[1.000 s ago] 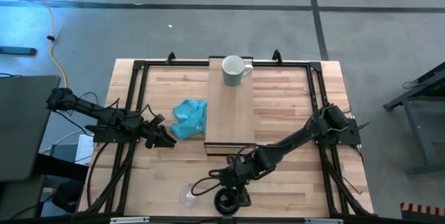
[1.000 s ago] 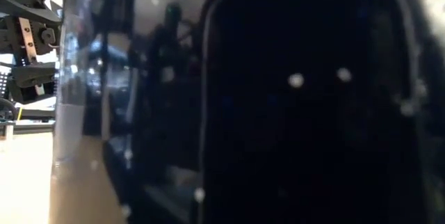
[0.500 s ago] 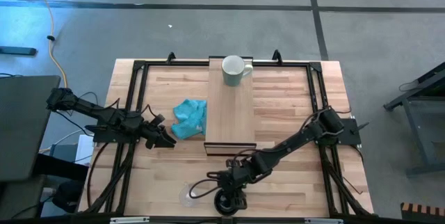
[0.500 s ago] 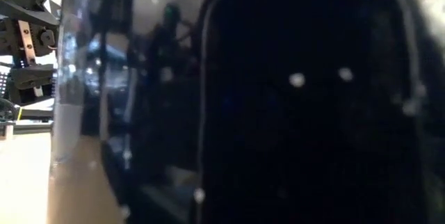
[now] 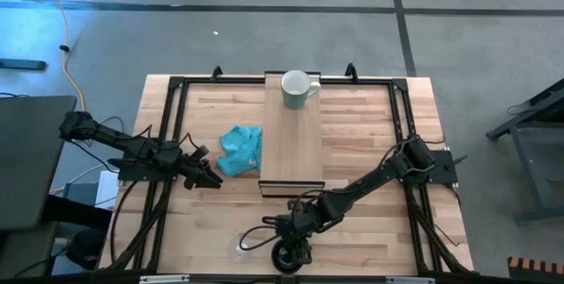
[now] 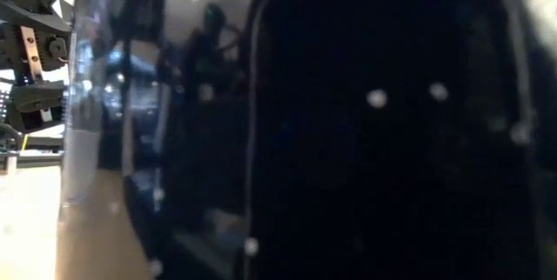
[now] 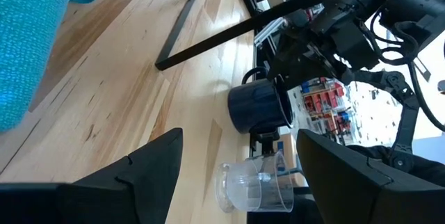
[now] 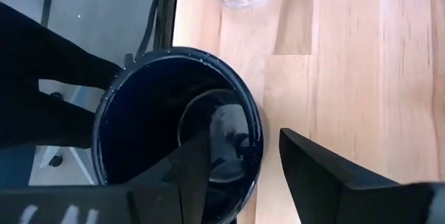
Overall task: Stack small to large cups/mugs on shelf
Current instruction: Put the black mug on the shelf
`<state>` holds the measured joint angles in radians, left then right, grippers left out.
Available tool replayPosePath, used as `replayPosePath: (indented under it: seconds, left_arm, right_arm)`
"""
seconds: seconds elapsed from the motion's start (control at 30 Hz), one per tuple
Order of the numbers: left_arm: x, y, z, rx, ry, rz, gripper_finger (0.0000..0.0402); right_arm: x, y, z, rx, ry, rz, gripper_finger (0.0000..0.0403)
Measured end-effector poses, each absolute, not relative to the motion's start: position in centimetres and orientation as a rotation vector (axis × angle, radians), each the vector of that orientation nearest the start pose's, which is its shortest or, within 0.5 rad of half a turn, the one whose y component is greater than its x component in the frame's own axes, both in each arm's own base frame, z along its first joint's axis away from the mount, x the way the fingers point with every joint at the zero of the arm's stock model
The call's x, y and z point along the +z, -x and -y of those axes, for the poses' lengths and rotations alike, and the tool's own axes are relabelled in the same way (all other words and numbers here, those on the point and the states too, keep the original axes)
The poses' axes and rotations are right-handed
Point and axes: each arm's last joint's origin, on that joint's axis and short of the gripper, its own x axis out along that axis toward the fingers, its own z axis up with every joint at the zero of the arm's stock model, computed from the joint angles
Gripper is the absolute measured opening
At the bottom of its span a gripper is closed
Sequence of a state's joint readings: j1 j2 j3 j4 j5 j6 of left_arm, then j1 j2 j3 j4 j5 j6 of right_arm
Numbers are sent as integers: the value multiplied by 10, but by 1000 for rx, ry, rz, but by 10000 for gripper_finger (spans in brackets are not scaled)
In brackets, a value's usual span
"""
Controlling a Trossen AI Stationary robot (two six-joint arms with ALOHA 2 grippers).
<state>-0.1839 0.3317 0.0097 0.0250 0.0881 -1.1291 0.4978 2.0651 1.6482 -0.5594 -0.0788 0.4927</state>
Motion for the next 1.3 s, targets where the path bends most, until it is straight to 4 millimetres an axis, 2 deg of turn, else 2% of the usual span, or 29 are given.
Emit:
replayPosePath:
  seconds: [0.33,0.63,0.9,1.13,1.3]
  left_arm:
    - [141,-112,23,-75,1093,-416,271]
    - [141,-112,23,-75,1093,-416,271]
    - [141,-112,23,-73,1093,-415,271]
    - [141,-112,23,-74,1080,-414,271]
    - [141,-112,23,-74,1078,-413,271]
  right_arm:
    - [202,-392,-216,254,-237,-1112,161]
    - [201,-392,-215,221,-238,-1108,155]
    - [201,-393,-214,211,-237,-1106,99]
    - [200,-391,-213,188,-240,-1127,18]
    - [200,-390,-213,171,-262,-1134,13]
